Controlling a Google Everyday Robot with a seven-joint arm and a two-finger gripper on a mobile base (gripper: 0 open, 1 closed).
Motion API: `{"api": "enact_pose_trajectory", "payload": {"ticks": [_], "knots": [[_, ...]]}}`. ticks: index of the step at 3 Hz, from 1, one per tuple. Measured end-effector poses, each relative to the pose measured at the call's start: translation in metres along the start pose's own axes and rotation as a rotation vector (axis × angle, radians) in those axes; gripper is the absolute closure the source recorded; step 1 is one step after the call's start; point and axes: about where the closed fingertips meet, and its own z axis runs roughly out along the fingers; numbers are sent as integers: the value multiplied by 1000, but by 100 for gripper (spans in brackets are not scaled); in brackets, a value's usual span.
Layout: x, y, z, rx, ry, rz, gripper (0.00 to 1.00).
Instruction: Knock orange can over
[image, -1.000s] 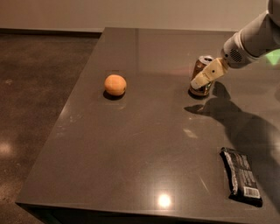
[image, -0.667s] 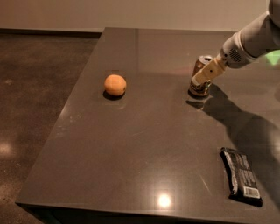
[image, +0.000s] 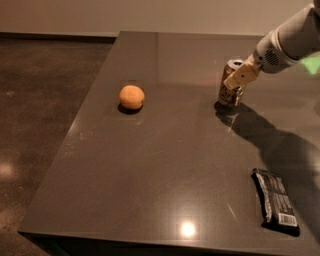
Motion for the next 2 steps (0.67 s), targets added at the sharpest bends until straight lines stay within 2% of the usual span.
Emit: {"api": "enact_pose_trajectory", "payload": {"ticks": [1, 2], "knots": [[-12, 7, -20, 12, 34, -60, 95], [-25, 17, -34, 15, 166, -157, 100]]}}
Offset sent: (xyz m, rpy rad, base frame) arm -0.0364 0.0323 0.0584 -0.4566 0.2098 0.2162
